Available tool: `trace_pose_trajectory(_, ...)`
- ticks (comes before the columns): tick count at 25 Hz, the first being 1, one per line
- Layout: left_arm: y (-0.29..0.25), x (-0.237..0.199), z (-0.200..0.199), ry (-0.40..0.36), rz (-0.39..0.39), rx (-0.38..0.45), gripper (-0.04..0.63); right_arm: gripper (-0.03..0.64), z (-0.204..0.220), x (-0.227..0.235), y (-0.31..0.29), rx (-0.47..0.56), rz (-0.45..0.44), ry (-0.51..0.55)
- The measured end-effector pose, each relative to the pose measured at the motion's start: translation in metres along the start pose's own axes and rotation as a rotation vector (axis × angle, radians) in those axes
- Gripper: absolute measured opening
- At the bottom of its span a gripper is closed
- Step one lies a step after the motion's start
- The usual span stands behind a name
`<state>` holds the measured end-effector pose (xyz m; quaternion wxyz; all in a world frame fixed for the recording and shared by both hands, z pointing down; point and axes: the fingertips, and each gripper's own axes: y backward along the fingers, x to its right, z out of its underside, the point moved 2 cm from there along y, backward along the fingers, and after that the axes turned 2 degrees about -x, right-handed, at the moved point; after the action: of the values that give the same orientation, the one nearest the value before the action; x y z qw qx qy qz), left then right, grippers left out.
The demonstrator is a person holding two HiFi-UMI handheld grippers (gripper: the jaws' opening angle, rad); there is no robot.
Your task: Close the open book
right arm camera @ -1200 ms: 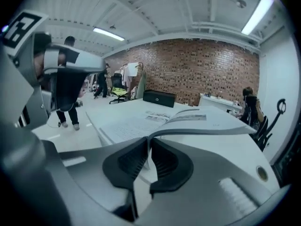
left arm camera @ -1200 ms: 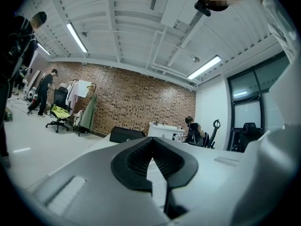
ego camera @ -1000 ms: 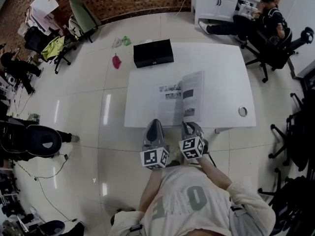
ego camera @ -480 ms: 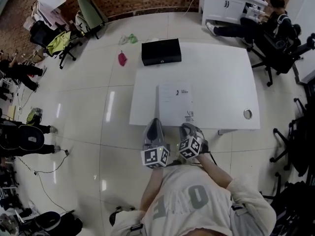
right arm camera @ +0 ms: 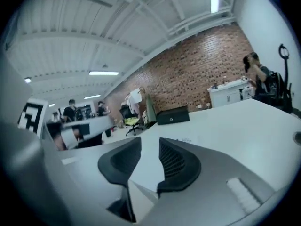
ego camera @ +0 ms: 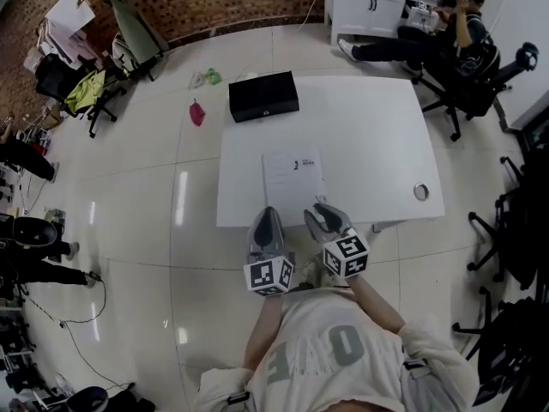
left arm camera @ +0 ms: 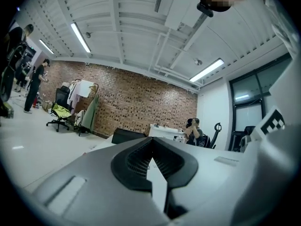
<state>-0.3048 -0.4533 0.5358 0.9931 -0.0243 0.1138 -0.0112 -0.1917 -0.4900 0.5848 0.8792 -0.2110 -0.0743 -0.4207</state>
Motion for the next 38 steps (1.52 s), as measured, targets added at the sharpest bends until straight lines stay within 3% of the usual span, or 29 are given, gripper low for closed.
trace_pose_trajectory(3,-0.004,0.010,-0.007,-0.027,0.047,0.012,0.013,0.006,-0.029,0.025,0.025,0.119,0.119,-0.101)
trace_pose_trajectory(8,-0.005,0.017,-0.021,-0.046,0.104,0.037,0.012,0.005,-0.053,0.055,0.068,0.267,0.291,-0.201)
trace_pose_trajectory(12,0.004,0.023,-0.033,-0.041,0.147,0.067,0.014,0.005,-0.056,0.055,0.106,0.323,0.366,-0.234)
trace_pose_trajectory(16,0.016,0.028,-0.069,-0.045,0.159,0.137,0.012,0.005,-0.064,0.041,0.135,0.390,0.362,-0.225)
trace_pose_trajectory(21,0.059,0.044,-0.094,-0.104,0.149,0.213,0.012,0.005,-0.063,0.019,0.188,0.473,0.344,-0.193)
trace_pose_trajectory(27,0.189,0.078,-0.097,-0.165,0.099,0.261,0.012,0.005,-0.010,-0.037,0.291,0.451,0.325,-0.055)
trace_pose_trajectory(31,0.291,0.114,-0.081,-0.122,0.080,0.252,0.013,0.005,0.028,-0.078,0.368,0.385,0.275,0.074)
trace_pose_trajectory(34,0.341,0.139,-0.072,-0.106,0.081,0.230,0.012,0.005,0.043,-0.108,0.417,0.385,0.262,0.079)
trace_pose_trajectory(36,0.366,0.158,-0.078,-0.083,0.112,0.227,0.012,0.005,0.045,-0.131,0.444,0.406,0.242,0.064)
trace_pose_trajectory(38,0.393,0.184,-0.092,-0.111,0.161,0.243,0.012,0.005,0.048,-0.153,0.470,0.427,0.221,0.050)
